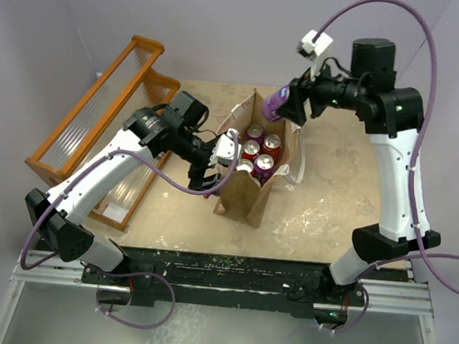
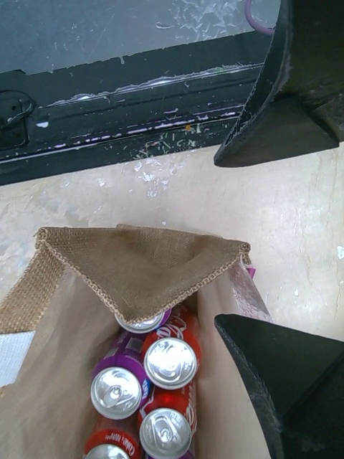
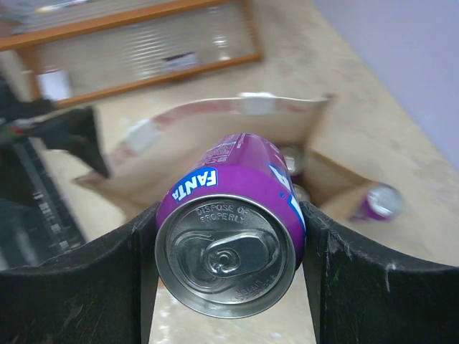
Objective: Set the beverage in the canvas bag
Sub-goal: Place the drink in the canvas bag.
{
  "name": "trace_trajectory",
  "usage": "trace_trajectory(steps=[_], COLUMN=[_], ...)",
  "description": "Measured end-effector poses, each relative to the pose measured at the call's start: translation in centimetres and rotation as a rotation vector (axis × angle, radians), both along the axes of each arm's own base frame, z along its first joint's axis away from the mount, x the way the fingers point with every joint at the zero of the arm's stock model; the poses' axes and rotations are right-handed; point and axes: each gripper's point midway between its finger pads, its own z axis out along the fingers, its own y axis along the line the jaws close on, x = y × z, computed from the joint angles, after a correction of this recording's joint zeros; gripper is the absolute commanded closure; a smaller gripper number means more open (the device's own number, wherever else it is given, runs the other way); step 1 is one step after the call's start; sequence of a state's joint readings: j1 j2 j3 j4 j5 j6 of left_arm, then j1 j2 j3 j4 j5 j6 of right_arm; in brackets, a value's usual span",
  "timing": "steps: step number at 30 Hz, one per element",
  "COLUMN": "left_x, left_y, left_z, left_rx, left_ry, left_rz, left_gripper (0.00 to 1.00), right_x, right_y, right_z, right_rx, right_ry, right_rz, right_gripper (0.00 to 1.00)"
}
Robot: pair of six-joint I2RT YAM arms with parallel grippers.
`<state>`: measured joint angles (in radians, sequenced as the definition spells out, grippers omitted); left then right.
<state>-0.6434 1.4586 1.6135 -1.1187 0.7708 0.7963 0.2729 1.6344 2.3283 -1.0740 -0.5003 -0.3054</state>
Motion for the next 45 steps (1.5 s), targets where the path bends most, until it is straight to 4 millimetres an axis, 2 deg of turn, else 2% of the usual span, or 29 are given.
trace_trajectory(steps=[1, 4, 8, 10, 14, 16, 20, 22, 28, 33, 45], left_x=[0.0, 0.5, 1.0, 1.1, 1.0, 0.8, 0.4, 0.4, 0.1, 0.1, -0.2], left_y=[-0.1, -0.4, -0.8, -0.9, -0.9, -0.9, -0.9, -1.0, -1.4, -1.5, -1.2], left_z=[-0.4, -1.3, -1.6, -1.5, -1.5, -1.5, -1.5, -1.5, -1.5, -1.2, -1.3], left_rx=[0.008, 0.022, 0.018, 0.015, 0.013, 0.011, 0.008, 0.005, -0.012, -0.017, -0.01], left_ry=[0.007, 0.014, 0.008, 0.004, 0.002, 0.003, 0.007, 0.006, 0.019, 0.01, 0.003], left_rz=[0.001, 0.007, 0.013, 0.013, 0.003, -0.008, -0.026, -0.037, -0.073, -0.09, -0.114], left_gripper=[0.17, 0.21, 0.32, 0.41, 0.63, 0.69, 0.91, 0.99, 1.0, 1.0, 1.0], right_x=[-0.9, -2.6, -2.8, -2.5, -2.4, -2.6, -3.1, -3.5, -4.9, -6.0, -7.3], right_y=[1.4, 4.0, 5.9, 6.8, 7.5, 7.6, 8.0, 8.4, 9.9, 11.2, 12.2], right_z=[-0.3, -1.8, -4.0, -5.4, -8.8, -10.7, -13.8, -15.1, -18.0, -19.6, -23.5], right_rx=[0.015, 0.034, 0.038, 0.039, 0.028, 0.015, 0.004, -0.002, -0.01, -0.011, -0.041], right_ry=[0.024, 0.106, 0.201, 0.248, 0.348, 0.4, 0.47, 0.493, 0.544, 0.568, 0.608], right_rz=[0.053, 0.15, 0.214, 0.241, 0.271, 0.282, 0.315, 0.336, 0.401, 0.448, 0.471], right_gripper=[1.0, 1.0, 1.0, 1.0, 1.0, 1.0, 1.0, 1.0, 1.0, 1.0, 1.0])
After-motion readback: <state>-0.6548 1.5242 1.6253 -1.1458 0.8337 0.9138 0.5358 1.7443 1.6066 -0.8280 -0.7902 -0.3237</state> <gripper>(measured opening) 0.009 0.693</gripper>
